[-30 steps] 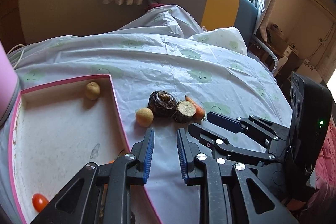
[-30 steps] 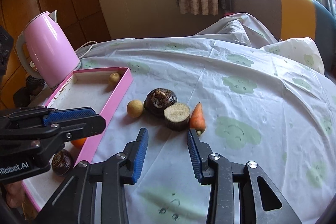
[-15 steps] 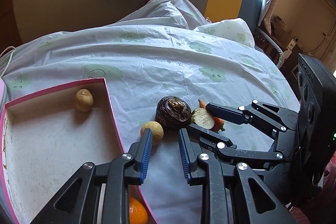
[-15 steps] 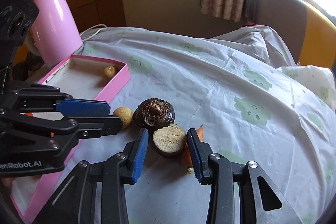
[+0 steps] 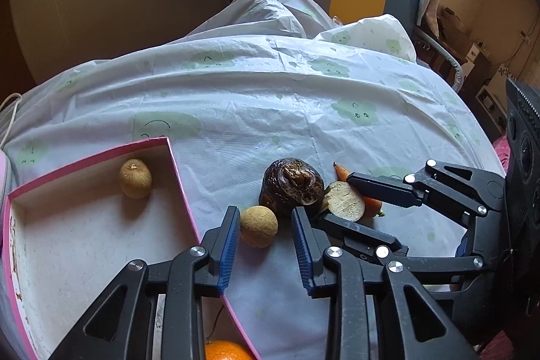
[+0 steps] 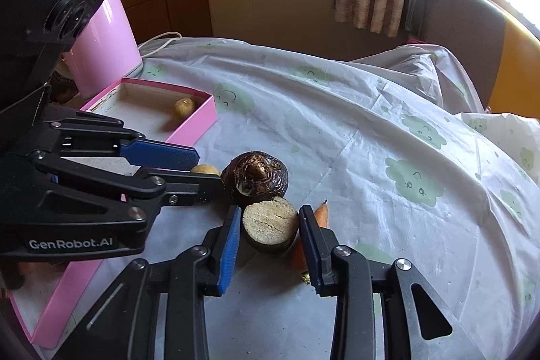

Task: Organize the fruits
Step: 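Move the right tool to the taro slice while the left tool approaches a tan round fruit, then close the right tool on the taro slice while the left tool grasps the tan fruit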

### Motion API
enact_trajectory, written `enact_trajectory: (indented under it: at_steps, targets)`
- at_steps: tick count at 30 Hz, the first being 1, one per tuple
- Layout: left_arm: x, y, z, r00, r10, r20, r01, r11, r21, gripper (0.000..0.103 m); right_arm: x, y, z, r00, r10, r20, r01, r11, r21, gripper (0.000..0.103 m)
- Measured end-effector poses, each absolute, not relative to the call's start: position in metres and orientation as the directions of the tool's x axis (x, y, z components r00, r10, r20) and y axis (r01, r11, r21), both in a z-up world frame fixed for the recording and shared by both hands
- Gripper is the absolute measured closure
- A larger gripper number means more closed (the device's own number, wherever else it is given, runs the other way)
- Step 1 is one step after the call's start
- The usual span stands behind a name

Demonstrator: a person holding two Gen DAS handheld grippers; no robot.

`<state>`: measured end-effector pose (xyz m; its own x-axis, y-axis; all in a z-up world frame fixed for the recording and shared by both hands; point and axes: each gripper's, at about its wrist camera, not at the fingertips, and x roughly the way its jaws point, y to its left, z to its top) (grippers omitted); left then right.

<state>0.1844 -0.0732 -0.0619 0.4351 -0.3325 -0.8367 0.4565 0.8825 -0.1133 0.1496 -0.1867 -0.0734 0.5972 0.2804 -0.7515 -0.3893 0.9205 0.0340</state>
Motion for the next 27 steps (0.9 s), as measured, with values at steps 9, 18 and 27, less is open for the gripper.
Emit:
enact_trajectory:
  at_steps: [9, 18, 27]
  targets:
    - [0.186, -0.08, -0.066, 0.43, -0.297, -0.853, 0.473, 0.878, -0.067, 0.078, 0.146, -0.184, -0.072, 0.599, 0.261, -0.758, -0.39, 0.921, 0.009, 0.07]
    - [0.164, -0.083, -0.065, 0.39, -0.323, -0.863, 0.472, 0.874, -0.113, 0.078, 0.124, -0.193, -0.067, 0.549, 0.32, -0.772, -0.366, 0.923, 0.122, 0.07]
    - [0.118, -0.098, -0.045, 0.372, -0.363, -0.854, 0.526, 0.841, -0.128, 0.078, 0.076, -0.209, -0.062, 0.55, 0.311, -0.775, -0.3, 0.94, 0.164, 0.07]
